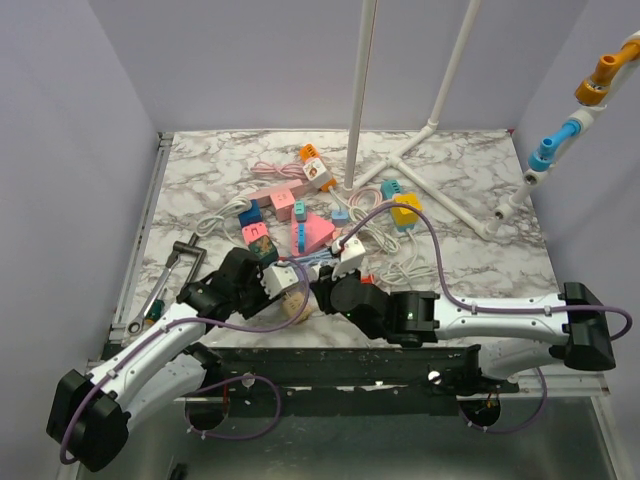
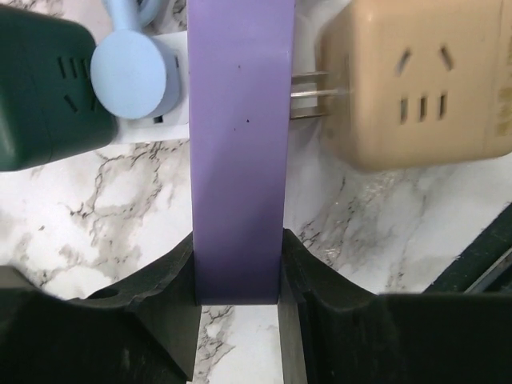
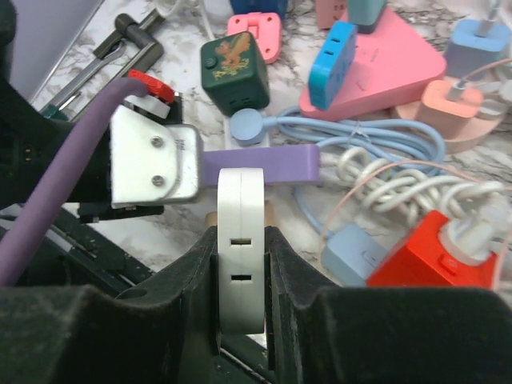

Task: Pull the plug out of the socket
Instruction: Remove the plug from the socket, then place the plug at the center of the board.

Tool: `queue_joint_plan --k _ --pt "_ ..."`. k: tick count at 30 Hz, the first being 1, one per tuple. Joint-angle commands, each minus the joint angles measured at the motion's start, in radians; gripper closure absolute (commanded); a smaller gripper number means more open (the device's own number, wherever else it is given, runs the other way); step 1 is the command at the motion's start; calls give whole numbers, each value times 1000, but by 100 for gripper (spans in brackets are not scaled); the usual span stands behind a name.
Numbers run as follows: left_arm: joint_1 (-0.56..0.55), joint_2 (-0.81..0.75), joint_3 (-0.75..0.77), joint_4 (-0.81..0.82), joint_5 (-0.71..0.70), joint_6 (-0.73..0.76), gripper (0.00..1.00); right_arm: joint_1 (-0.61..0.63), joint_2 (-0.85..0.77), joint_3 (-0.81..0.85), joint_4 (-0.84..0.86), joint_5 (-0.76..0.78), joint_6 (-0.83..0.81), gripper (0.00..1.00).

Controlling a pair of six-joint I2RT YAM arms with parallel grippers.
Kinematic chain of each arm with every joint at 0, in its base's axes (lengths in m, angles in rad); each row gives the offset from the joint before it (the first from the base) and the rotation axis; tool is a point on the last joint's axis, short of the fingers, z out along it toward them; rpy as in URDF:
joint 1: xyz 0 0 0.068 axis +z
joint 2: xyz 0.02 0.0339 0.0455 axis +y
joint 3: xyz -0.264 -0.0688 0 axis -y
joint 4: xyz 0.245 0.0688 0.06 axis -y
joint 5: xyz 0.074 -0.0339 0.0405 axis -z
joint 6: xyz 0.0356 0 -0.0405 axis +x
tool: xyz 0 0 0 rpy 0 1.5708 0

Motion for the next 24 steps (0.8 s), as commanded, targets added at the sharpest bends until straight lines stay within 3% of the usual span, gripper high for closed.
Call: queue_joint_plan --k 1,5,9,13,17,18,24 --pt "11 -5 22 -52 -136 -24 100 -2 -53 17 -153 167 32 99" --pt "11 -26 65 -90 -62 -57 100 -140 -119 20 -354 169 141 99" --pt "9 -29 104 -114 -12 -84 100 -403 -182 -17 -482 82 224 99" --pt "10 -32 124 -121 2 -88 100 -668 -110 -47 -602 -20 306 99" --pt "9 -33 129 -125 10 -86 100 -843 -61 -110 -597 -93 354 99" --pt "9 -36 129 -125 11 -86 100 -857 -60 -125 -593 -87 368 98" --pt "9 -42 124 -121 10 -85 100 -941 -47 -171 -648 -40 485 65"
